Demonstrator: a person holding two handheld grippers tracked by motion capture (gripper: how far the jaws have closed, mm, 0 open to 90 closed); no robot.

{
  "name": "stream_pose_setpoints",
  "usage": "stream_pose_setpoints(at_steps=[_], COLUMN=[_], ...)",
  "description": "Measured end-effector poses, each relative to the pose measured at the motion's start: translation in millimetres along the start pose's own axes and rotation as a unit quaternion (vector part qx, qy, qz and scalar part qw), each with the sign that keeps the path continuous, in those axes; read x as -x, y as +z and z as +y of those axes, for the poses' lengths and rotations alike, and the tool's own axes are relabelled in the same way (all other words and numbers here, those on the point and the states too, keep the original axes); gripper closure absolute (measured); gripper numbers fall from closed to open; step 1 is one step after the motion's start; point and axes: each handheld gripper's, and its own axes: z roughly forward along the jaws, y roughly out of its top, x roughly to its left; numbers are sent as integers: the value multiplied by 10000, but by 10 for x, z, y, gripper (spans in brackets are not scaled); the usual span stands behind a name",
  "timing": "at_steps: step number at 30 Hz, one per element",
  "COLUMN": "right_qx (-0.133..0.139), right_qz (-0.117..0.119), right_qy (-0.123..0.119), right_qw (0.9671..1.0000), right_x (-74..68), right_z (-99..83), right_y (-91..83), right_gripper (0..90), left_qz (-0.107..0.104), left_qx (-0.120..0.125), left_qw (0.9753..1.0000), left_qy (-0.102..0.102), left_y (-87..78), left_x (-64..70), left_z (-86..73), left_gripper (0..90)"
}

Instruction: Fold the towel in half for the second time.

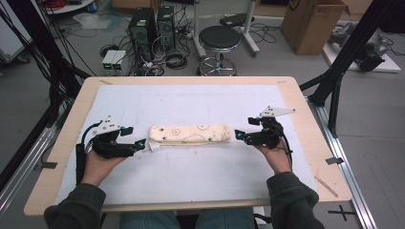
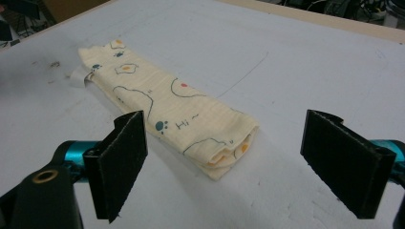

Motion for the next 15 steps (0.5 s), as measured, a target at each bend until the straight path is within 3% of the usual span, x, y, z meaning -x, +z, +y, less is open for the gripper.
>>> stream_pose_setpoints(at_steps=[15], right_qx=[61], right_qz=[-48], right_qy=[-17], right_qw=[10000], right_x=[-39], right_z=[-109], right_y=[-126], right_gripper=[135], left_qz=[32], left_qx=[11], left_qw=[10000], left_qy=[-43], left_y=[-100], left_x=[27], left_z=[-108], left_gripper=[272])
